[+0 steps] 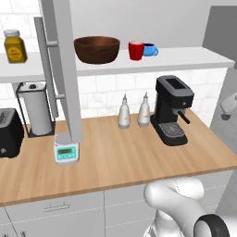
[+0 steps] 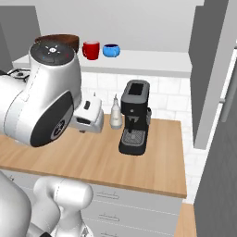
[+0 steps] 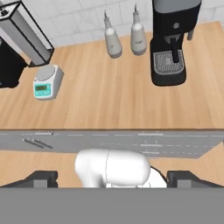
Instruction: Gather all objects into one cabinet and sort the glasses and bowls to opposite sides.
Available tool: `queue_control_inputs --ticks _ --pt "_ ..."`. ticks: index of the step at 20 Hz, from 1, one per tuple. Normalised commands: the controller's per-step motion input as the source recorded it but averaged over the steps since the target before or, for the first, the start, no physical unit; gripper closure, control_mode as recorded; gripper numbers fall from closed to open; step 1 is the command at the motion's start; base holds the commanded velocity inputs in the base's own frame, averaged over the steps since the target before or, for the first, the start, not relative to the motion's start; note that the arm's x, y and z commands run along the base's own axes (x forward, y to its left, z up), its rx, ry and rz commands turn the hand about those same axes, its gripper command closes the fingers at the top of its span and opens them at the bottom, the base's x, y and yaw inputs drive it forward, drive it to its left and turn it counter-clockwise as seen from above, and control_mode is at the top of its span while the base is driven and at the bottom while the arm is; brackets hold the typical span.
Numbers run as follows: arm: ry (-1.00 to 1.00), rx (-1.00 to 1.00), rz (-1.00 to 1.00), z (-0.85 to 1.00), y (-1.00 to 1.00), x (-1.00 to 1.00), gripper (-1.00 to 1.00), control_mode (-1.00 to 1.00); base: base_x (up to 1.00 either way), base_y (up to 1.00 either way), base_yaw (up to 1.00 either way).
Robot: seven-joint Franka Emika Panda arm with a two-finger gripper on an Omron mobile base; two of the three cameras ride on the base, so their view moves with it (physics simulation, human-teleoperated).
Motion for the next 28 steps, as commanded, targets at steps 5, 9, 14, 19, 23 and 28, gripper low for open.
queue_control_inputs --ticks 5,9,14,19,23,28 --pt "0.0 -0.05 0.01 -0.04 0.1 -0.11 -1.0 -1.0 0.0 0.0 0.0" --pt "0.0 -0.02 0.04 -0.03 0.0 -0.03 -1.0 -1.0 0.0 0.0 0.0" --pt "0.0 0.0 0.01 0.0 0.0 0.0 -1.0 -1.0 0.0 0.0 0.0" --pt "0.0 0.0 0.0 0.0 0.0 0.0 -1.0 1.0 -0.6 0.0 0.05" --pt "0.0 0.0 0.0 0.0 0.0 0.0 -1.0 1.0 -1.0 0.15 0.07" --pt "0.0 0.0 0.0 0.0 0.0 0.0 -1.0 1.0 -0.99 0.83 0.0"
